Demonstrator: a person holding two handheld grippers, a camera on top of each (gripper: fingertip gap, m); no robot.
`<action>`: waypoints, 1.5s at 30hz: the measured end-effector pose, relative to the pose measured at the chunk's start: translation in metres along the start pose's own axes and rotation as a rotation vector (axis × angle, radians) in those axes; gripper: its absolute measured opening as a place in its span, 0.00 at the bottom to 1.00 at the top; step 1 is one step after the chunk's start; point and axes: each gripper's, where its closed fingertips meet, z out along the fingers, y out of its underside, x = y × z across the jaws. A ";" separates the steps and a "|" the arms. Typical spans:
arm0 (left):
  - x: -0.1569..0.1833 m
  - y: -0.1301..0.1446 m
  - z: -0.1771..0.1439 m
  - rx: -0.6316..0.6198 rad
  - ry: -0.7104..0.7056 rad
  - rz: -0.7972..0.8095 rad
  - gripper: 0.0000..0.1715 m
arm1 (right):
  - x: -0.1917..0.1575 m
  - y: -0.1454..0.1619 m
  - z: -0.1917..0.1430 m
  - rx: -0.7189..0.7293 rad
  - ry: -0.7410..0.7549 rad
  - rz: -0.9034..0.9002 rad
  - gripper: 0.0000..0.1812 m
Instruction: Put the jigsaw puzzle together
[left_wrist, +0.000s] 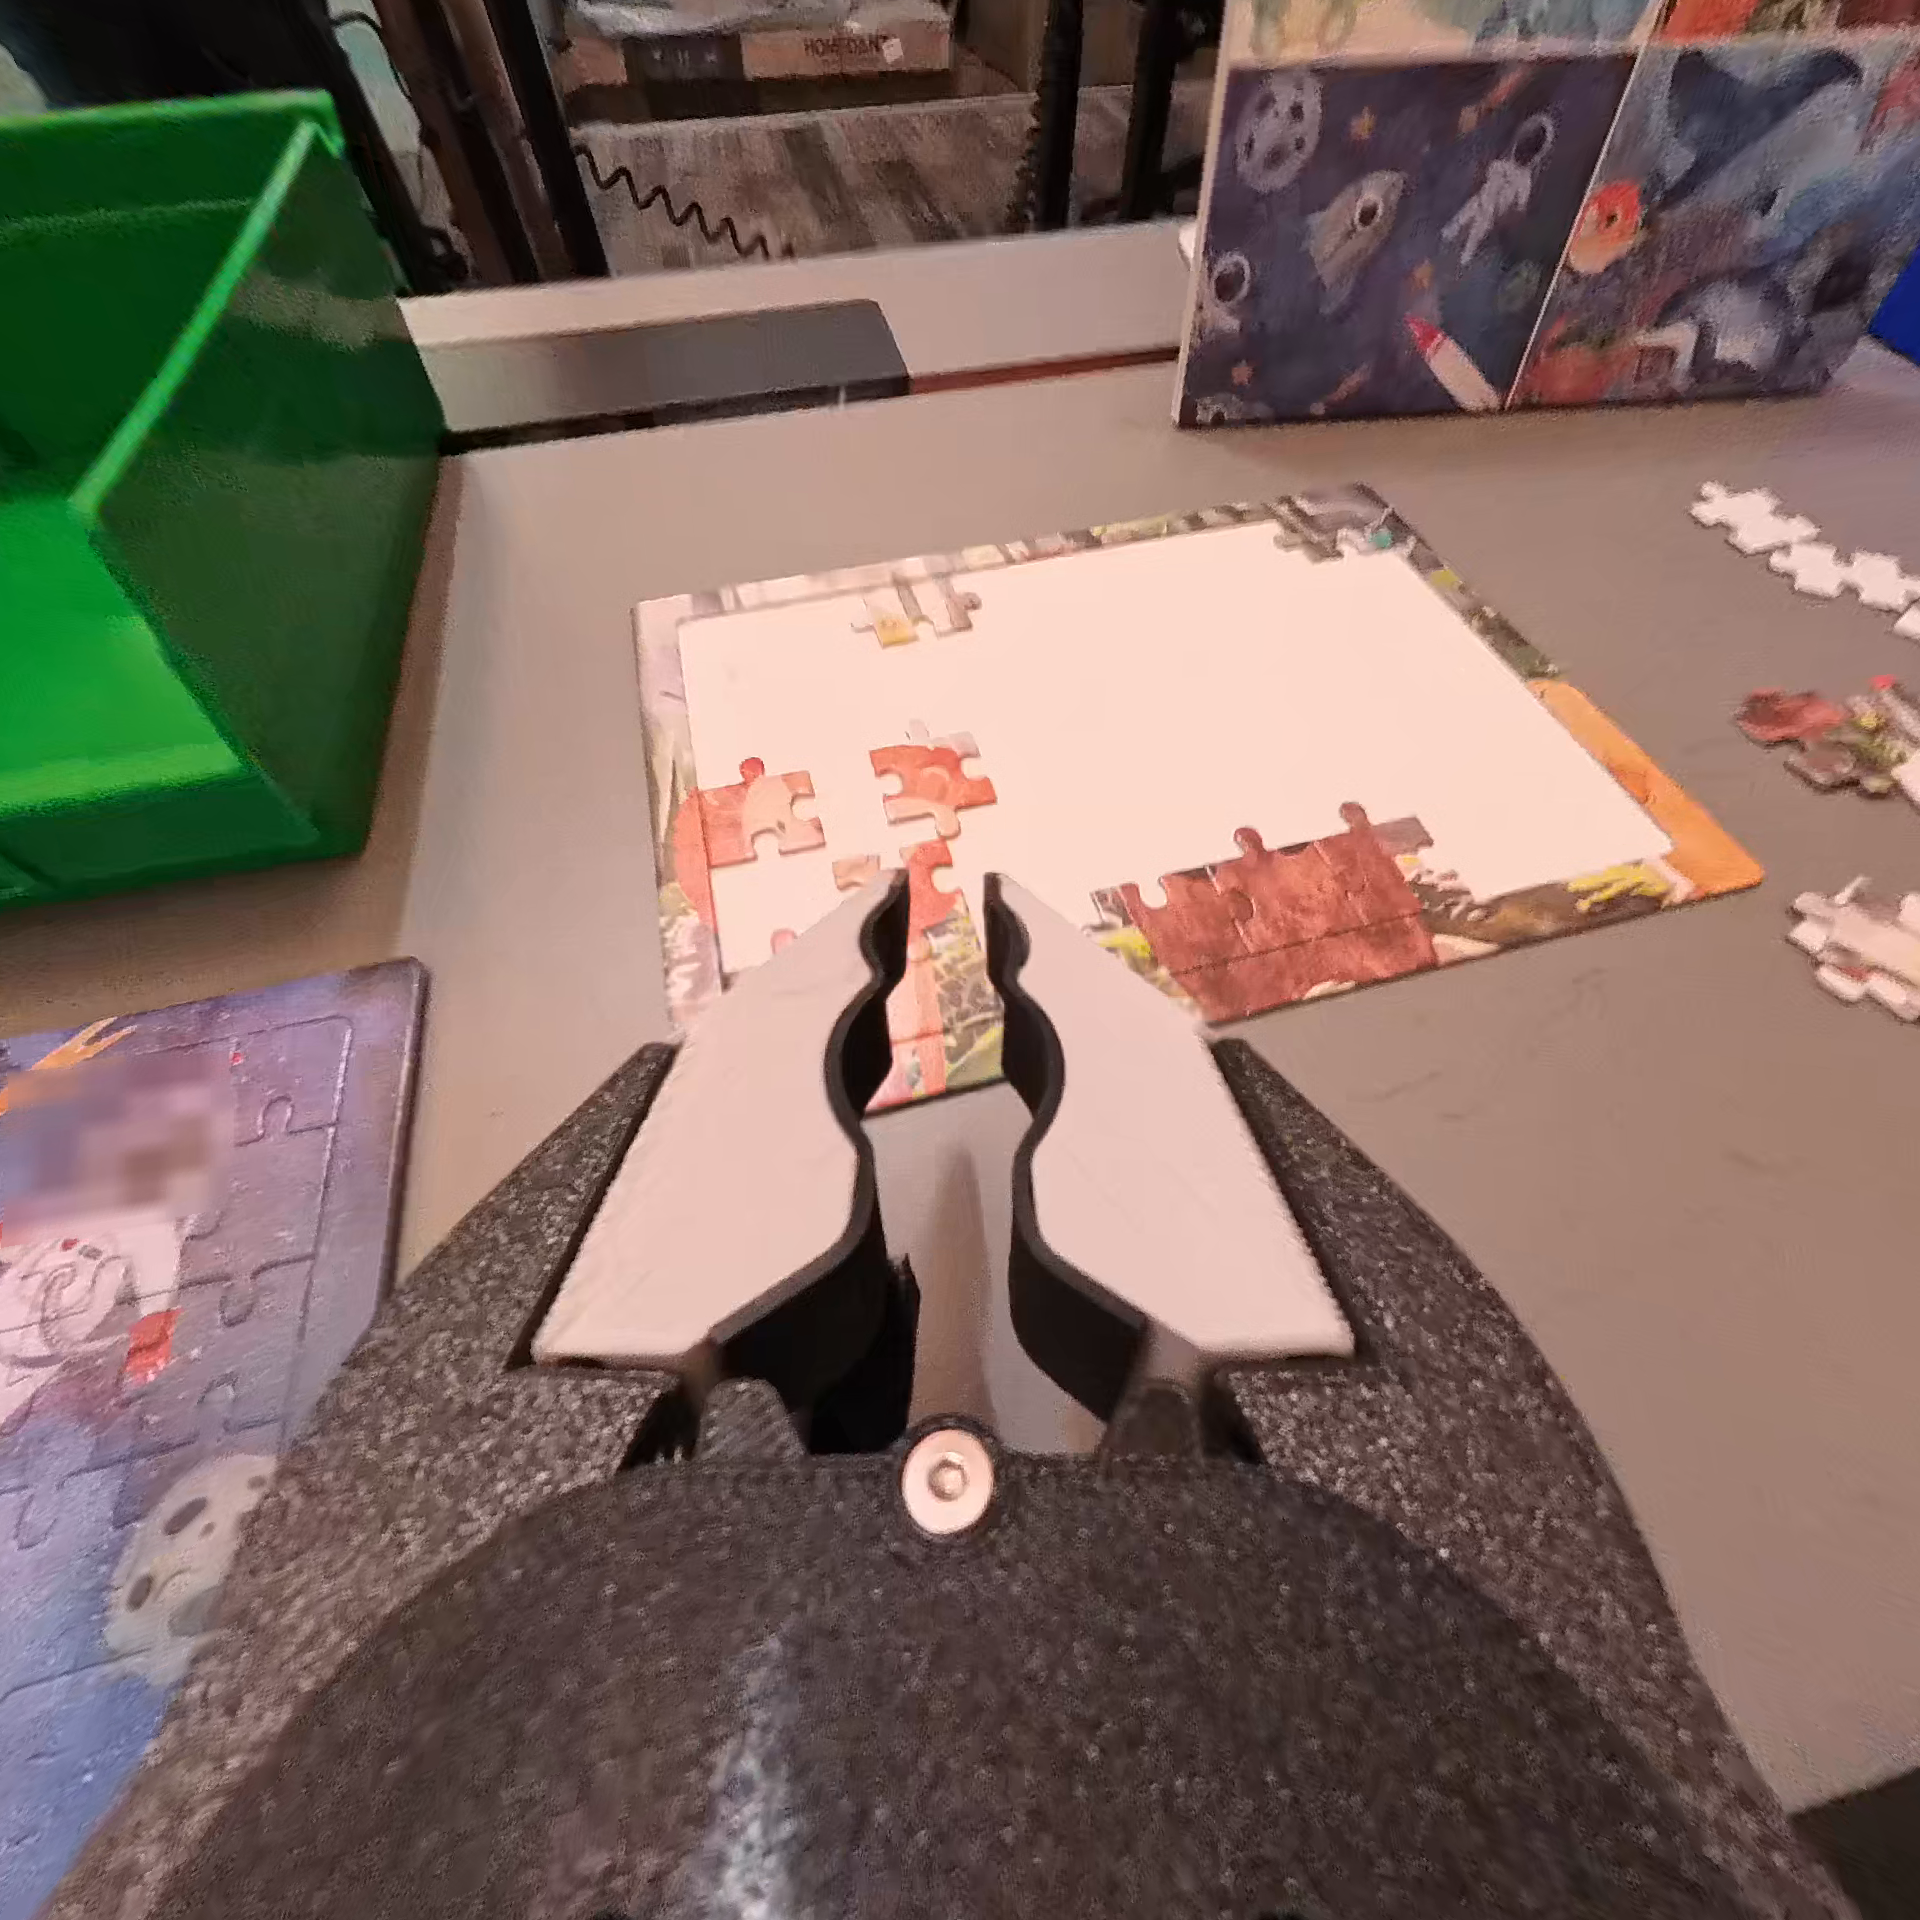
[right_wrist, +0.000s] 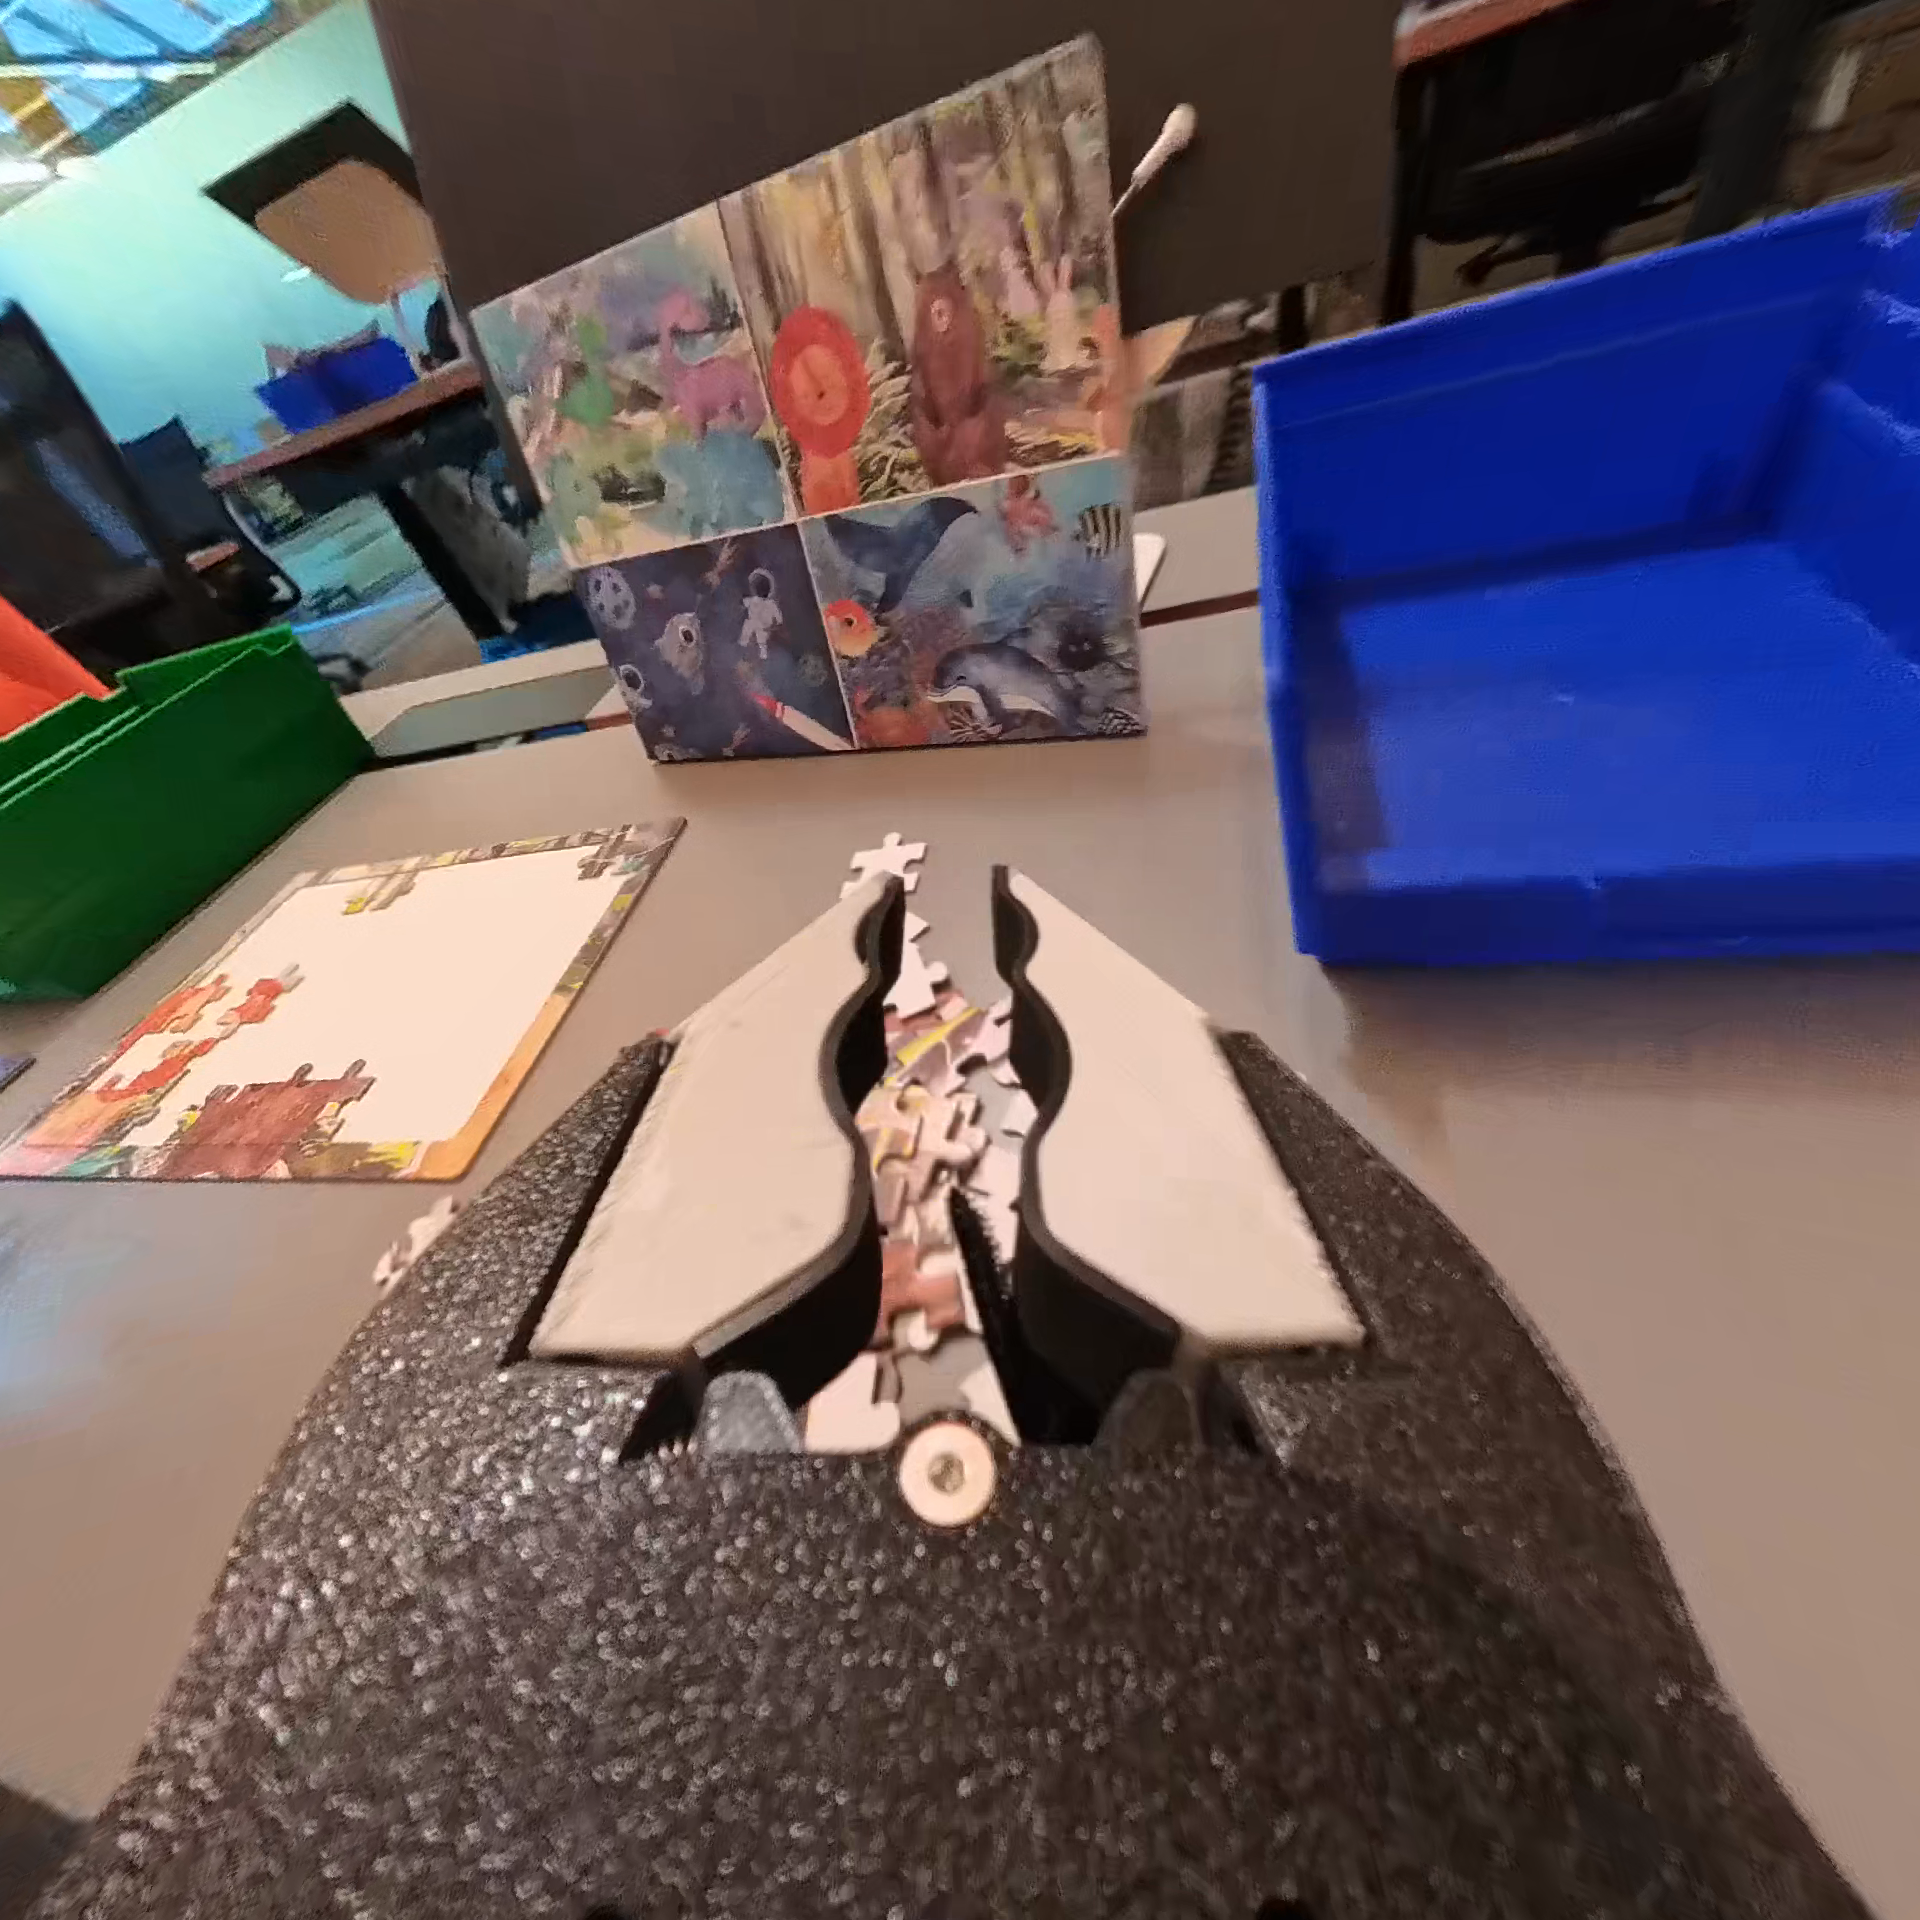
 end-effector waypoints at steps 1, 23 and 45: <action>0.002 0.006 0.003 -0.018 0.003 0.008 0.08 | 0.001 -0.003 -0.008 0.021 0.004 -0.004 0.09; 0.020 0.017 0.008 -0.067 0.133 -0.024 0.09 | -0.089 0.122 0.055 -0.617 -0.245 -0.461 0.22; 0.024 0.018 0.008 -0.072 0.170 -0.040 0.10 | -0.095 0.131 0.042 -0.652 -0.348 -0.415 0.09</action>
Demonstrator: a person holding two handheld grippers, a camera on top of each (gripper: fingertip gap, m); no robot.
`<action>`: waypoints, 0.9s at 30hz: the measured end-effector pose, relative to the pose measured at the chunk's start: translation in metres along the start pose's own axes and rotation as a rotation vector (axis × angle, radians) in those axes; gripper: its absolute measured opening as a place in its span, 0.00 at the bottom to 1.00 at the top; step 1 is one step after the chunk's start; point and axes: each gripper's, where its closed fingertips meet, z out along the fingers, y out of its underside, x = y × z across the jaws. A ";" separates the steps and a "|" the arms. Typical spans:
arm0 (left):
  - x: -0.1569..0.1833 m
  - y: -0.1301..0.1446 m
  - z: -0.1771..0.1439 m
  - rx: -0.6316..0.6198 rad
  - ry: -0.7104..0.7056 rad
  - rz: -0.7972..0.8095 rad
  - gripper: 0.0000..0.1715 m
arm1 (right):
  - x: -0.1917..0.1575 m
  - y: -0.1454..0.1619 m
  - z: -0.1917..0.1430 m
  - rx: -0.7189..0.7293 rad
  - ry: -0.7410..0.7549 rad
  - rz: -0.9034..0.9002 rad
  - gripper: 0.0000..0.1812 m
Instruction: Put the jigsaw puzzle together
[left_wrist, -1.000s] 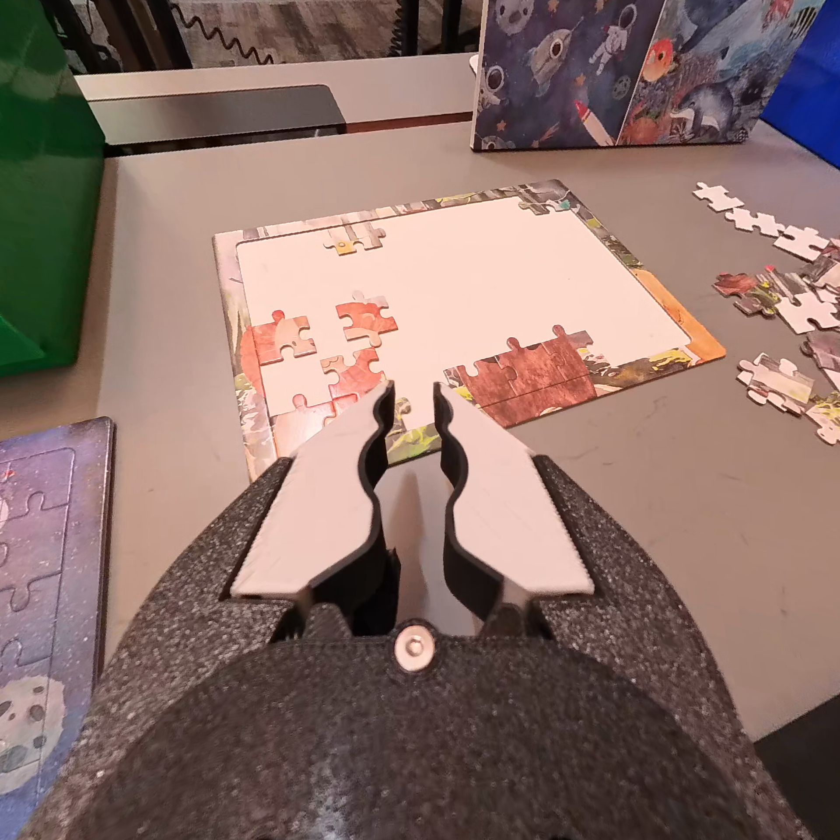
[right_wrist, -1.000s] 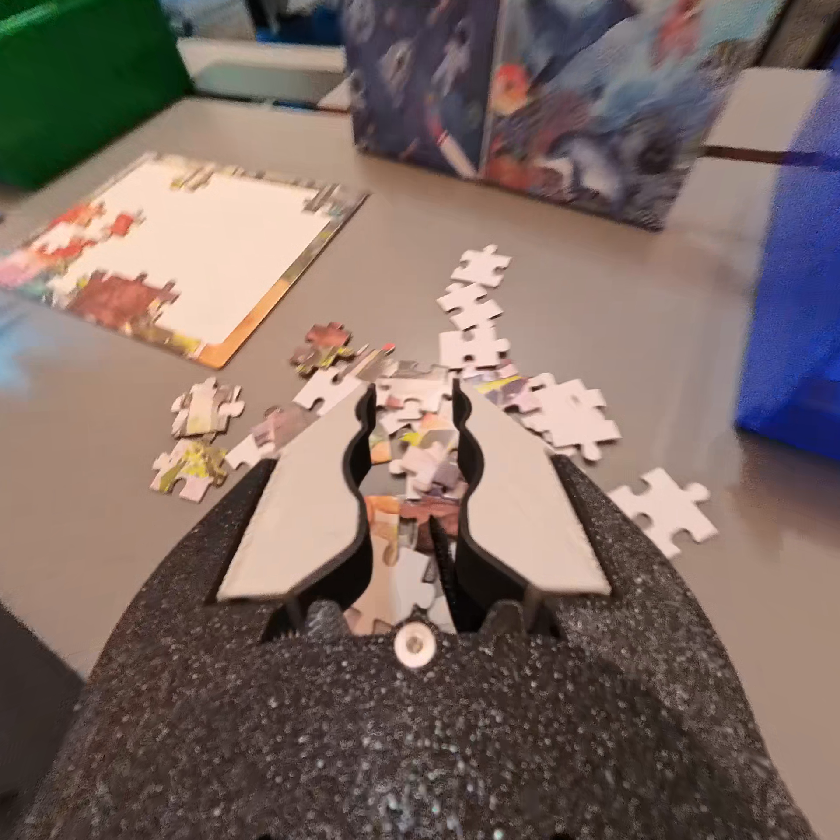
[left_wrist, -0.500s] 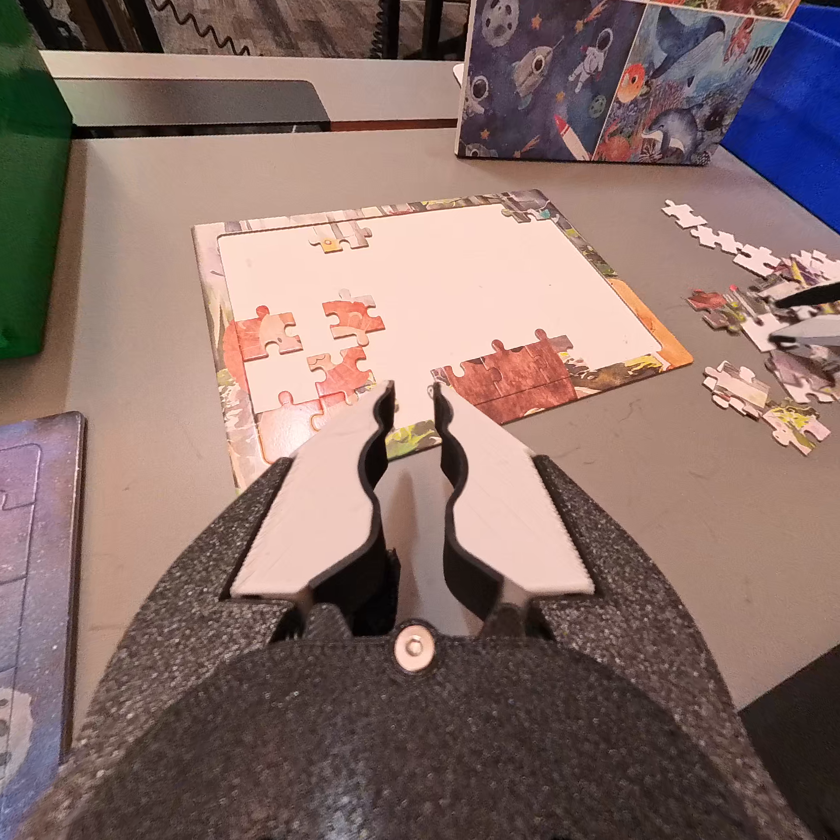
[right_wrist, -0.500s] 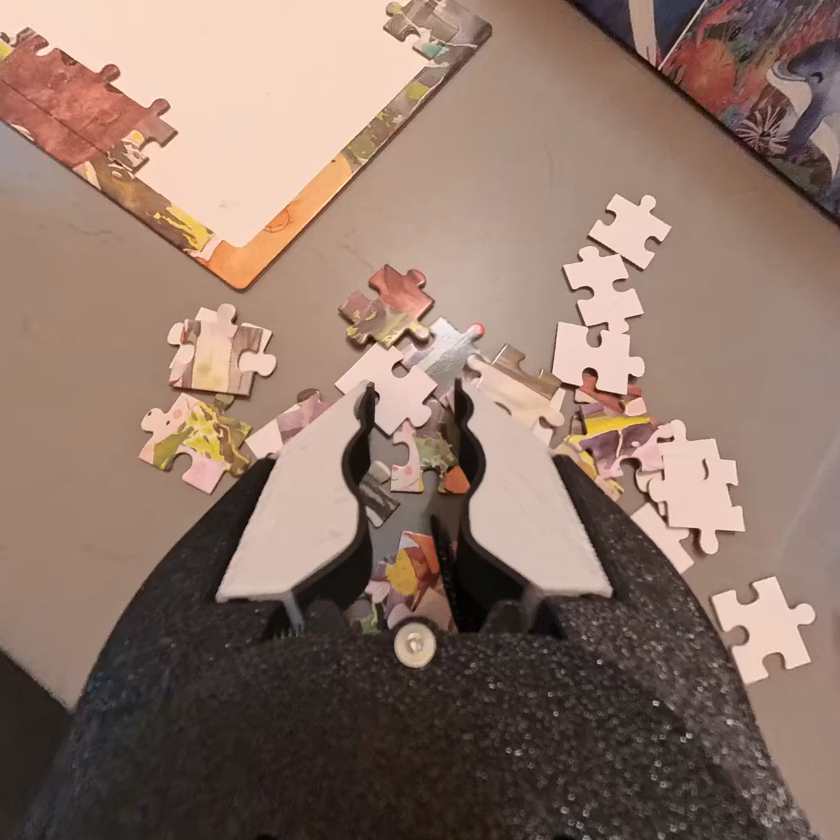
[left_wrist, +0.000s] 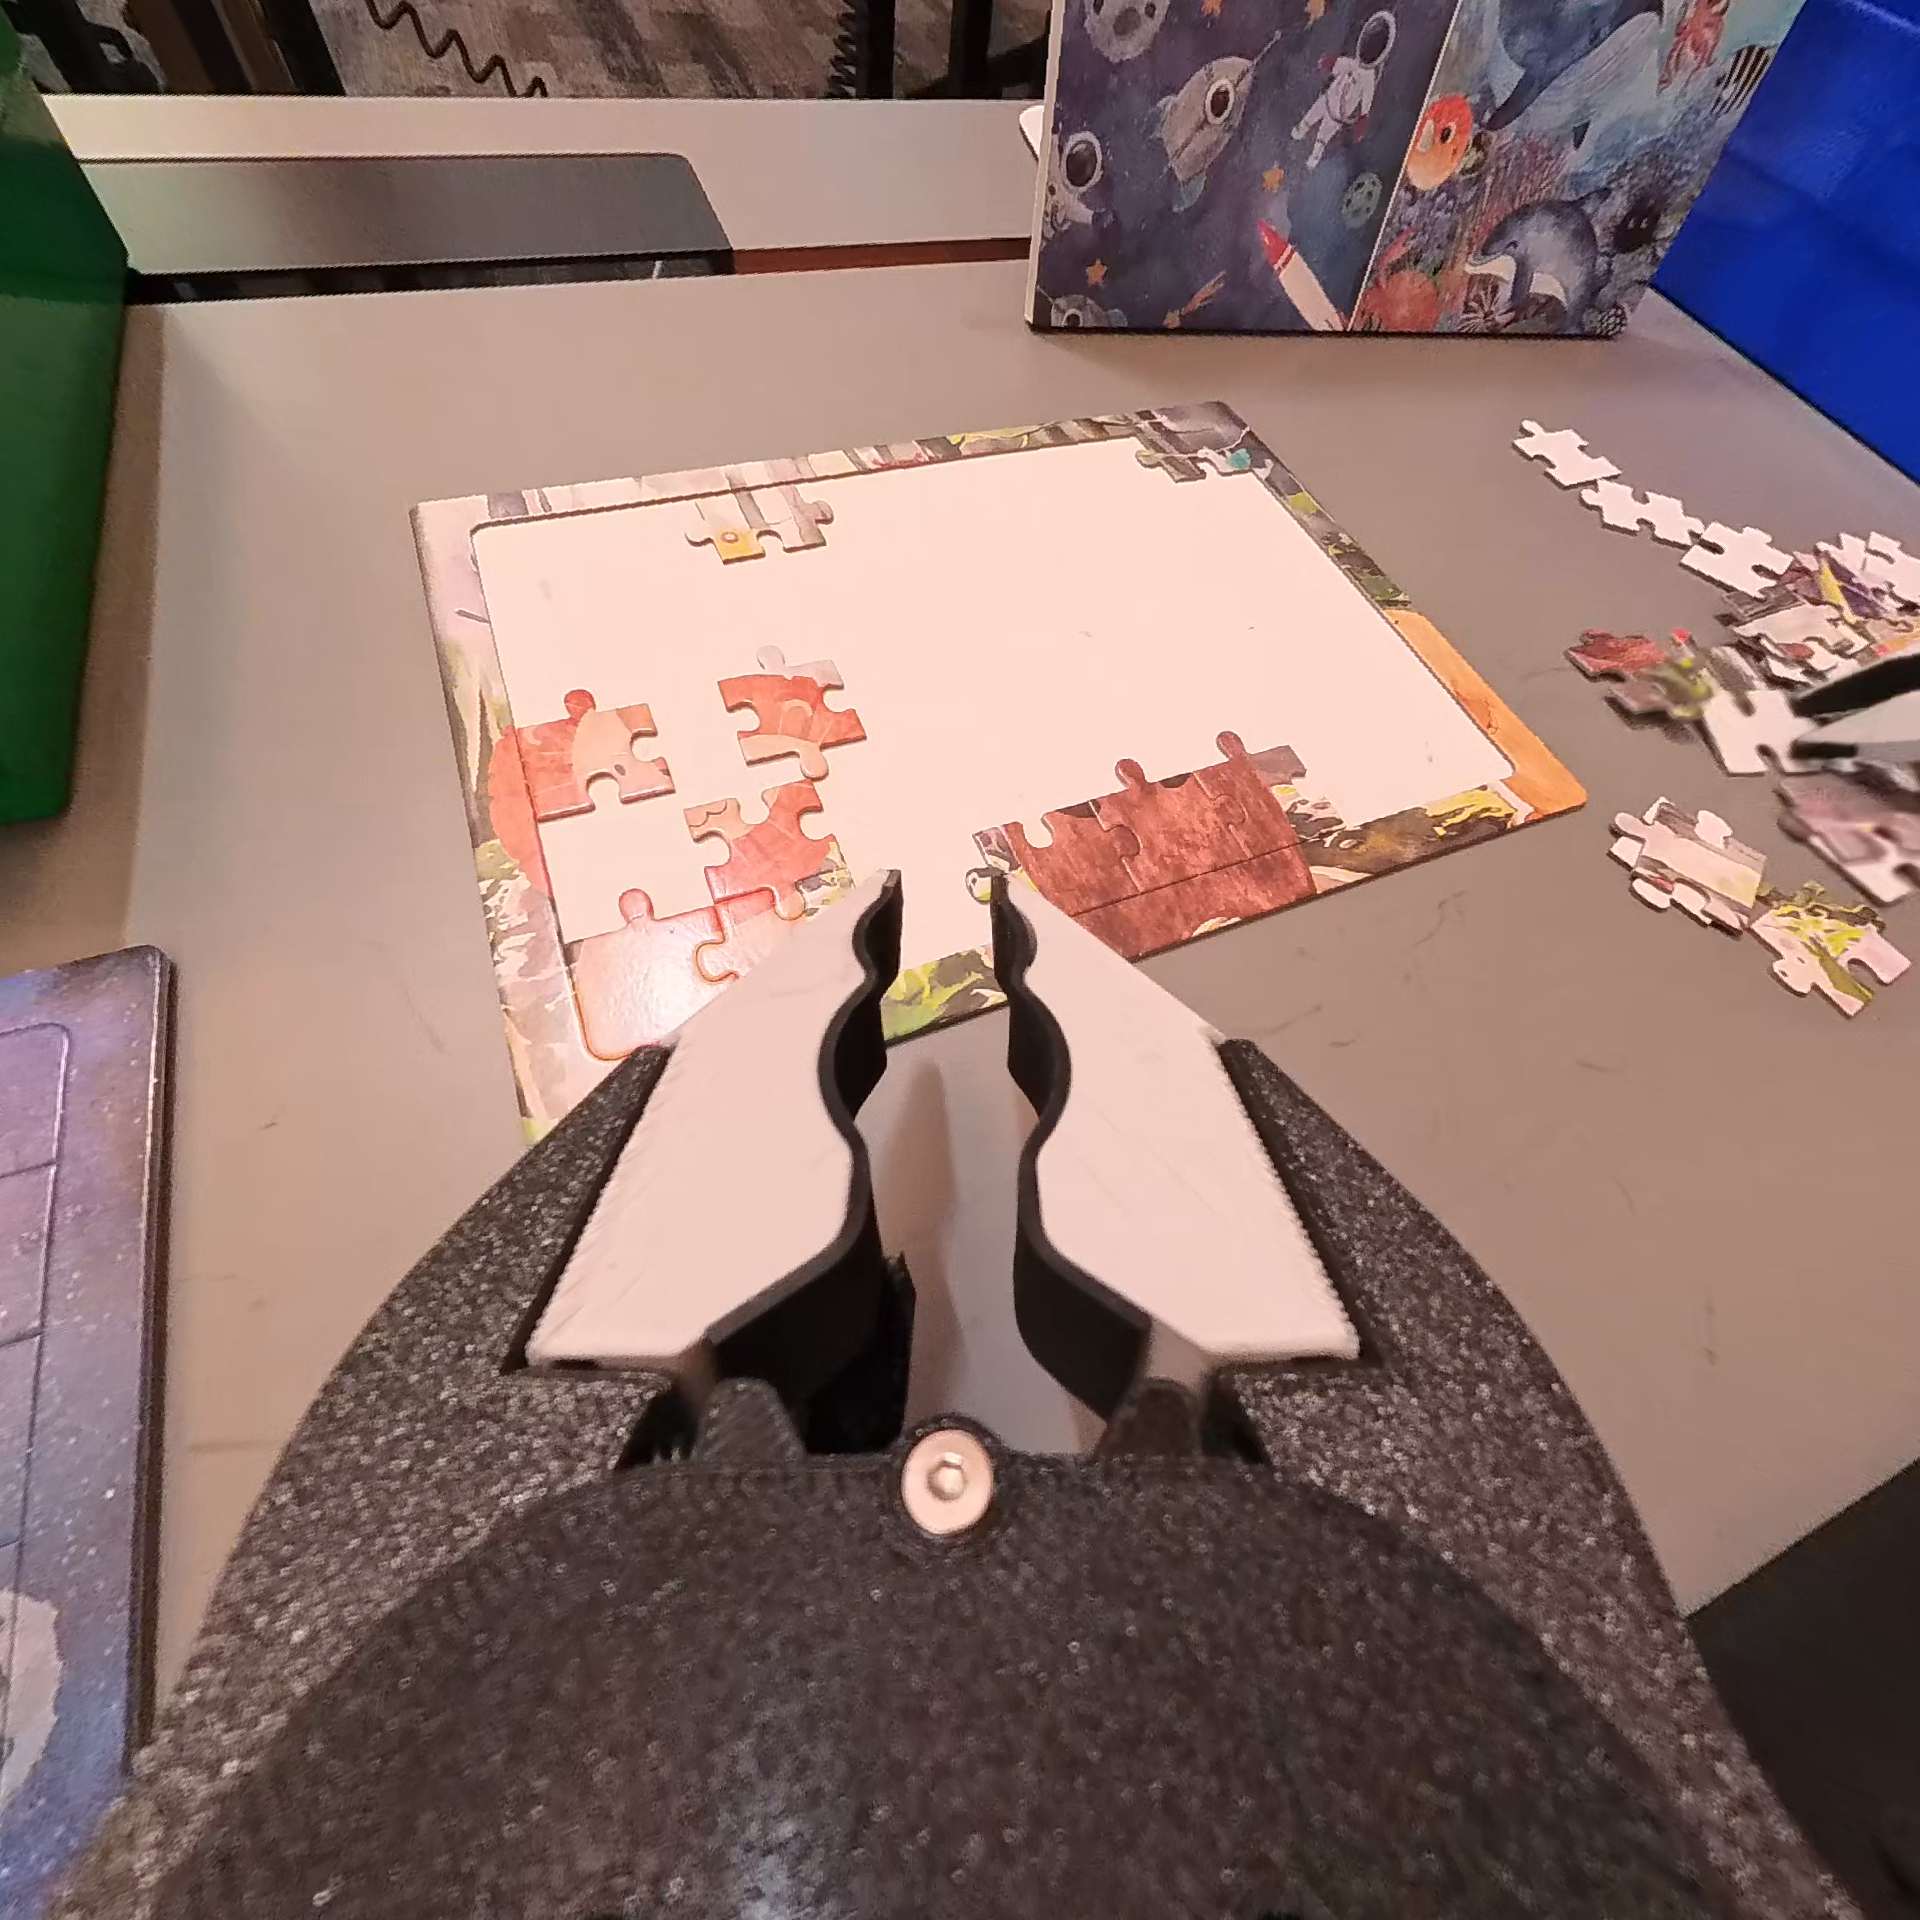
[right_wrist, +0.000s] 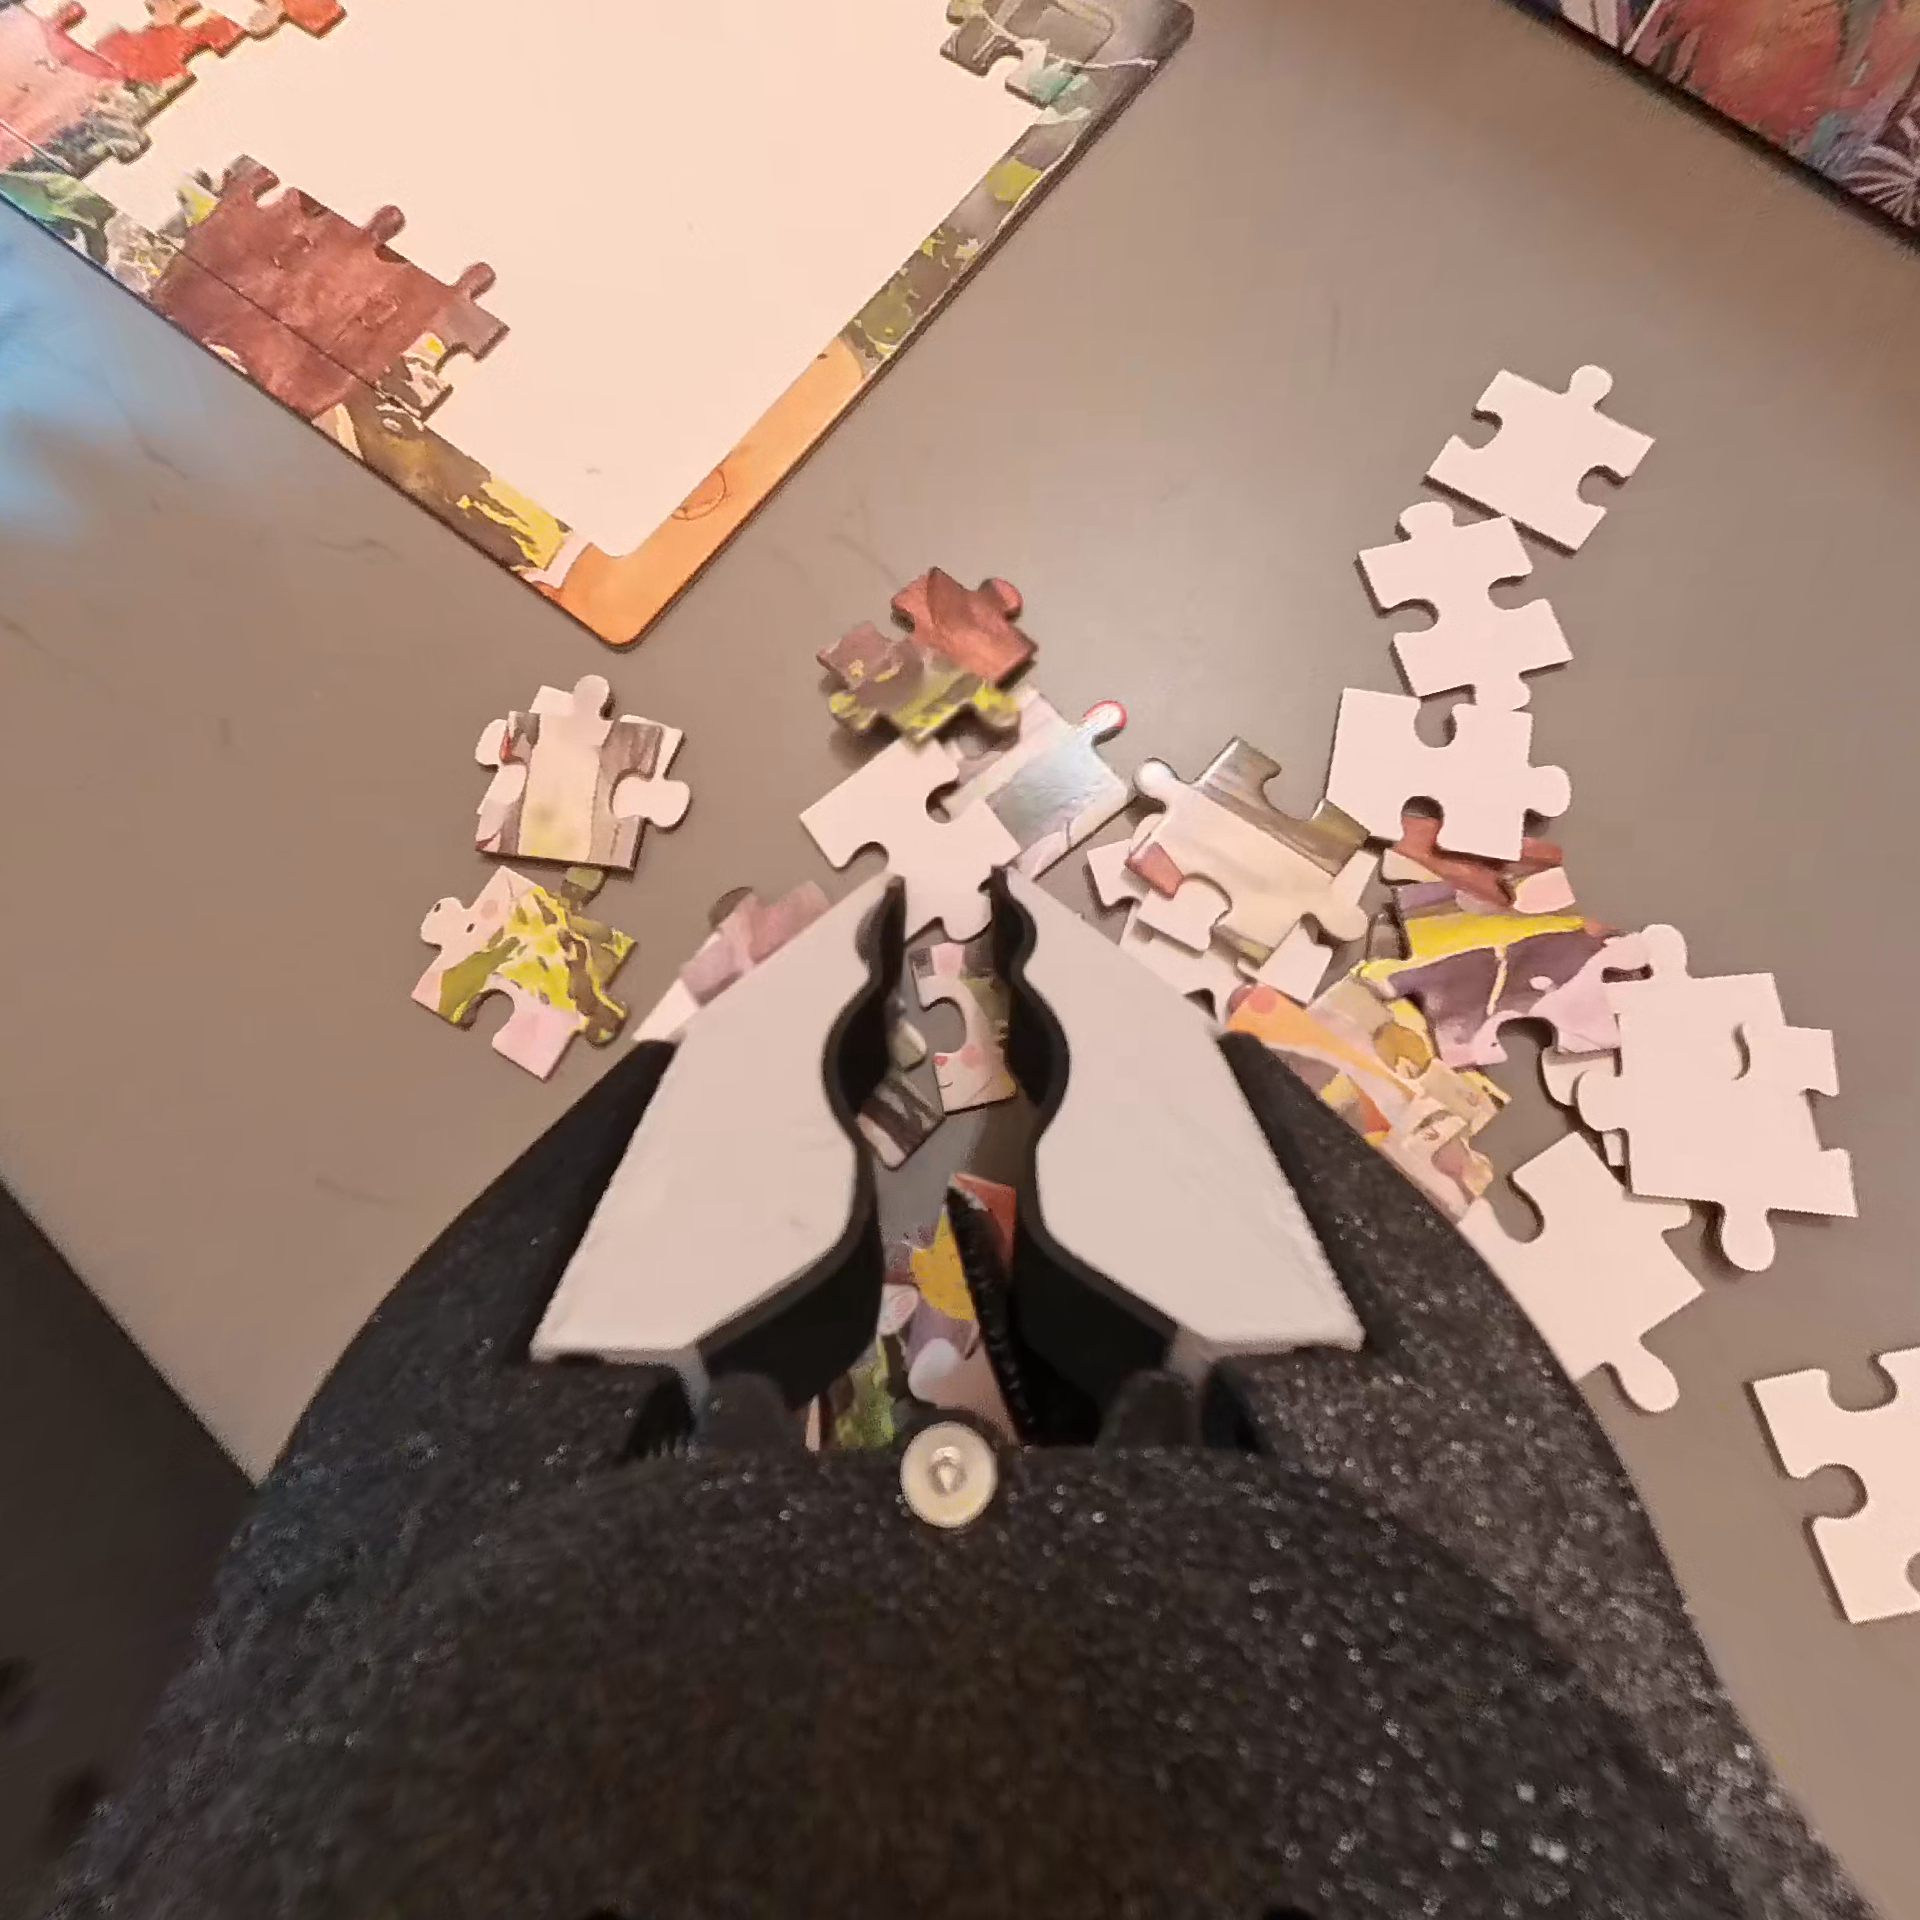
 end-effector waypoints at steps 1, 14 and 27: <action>0.000 0.000 0.000 0.000 -0.001 0.001 0.10 | 0.000 -0.001 -0.001 0.011 -0.019 0.017 0.02; 0.005 0.002 0.002 -0.013 0.009 0.028 0.10 | -0.009 -0.003 0.006 -0.019 0.006 -0.094 0.21; 0.003 -0.003 -0.002 0.015 0.013 -0.002 0.09 | -0.010 -0.001 0.000 -0.011 0.033 -0.162 0.14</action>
